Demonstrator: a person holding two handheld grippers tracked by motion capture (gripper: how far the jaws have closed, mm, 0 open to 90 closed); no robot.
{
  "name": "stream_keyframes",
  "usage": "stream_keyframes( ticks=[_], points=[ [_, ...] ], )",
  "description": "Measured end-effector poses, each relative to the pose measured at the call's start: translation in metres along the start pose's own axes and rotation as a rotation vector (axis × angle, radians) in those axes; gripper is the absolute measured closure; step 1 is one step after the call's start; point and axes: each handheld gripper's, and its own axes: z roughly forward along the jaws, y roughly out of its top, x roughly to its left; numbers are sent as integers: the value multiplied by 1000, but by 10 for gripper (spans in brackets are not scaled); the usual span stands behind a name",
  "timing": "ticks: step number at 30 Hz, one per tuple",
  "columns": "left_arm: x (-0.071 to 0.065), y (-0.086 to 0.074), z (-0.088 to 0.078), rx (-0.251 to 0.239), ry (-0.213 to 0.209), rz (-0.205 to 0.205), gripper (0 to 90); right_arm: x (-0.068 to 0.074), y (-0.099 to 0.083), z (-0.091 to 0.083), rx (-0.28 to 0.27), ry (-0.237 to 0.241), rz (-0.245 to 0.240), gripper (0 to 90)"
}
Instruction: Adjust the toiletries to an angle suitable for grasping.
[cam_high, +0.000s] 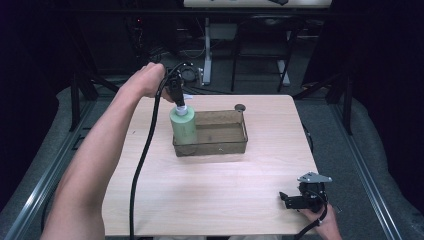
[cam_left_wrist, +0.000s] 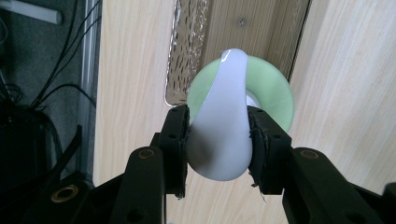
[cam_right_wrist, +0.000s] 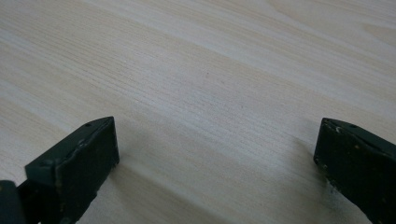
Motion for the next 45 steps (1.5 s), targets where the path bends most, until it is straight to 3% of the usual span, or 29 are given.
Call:
stream_keyframes(
  ticks=[3,5,9,13,17,21,26,33,38,41,45],
  points=[
    [1,0,2,2,-24,-16,571,0,0,0,0,0,0,0],
    [1,0,4,-5,-45,-30,484,0,0,0,0,0,0,0],
    [2,-5,2,-28,-48,-53,322,0,0,0,0,0,0,0],
    [3,-15,-7,-94,-22,-94,154,0,0,0,-1,4,1,0],
    [1,-29,-19,-198,-22,-136,114,0,0,0,1,1,0,0],
    [-10,-42,-24,-282,19,-158,19,0,0,0,0,0,0,0],
    [-23,-61,-27,-393,42,-188,0,0,0,0,1,0,1,0],
    [-45,-94,-19,-539,85,-287,0,0,0,0,1,-1,1,0],
    [-71,-118,-3,-571,86,-310,0,0,0,0,-2,4,0,0],
    [-87,-131,7,-603,84,-345,0,0,0,0,0,3,4,0],
    [-107,-145,22,-602,91,-377,0,0,0,0,0,4,3,0]
  ],
)
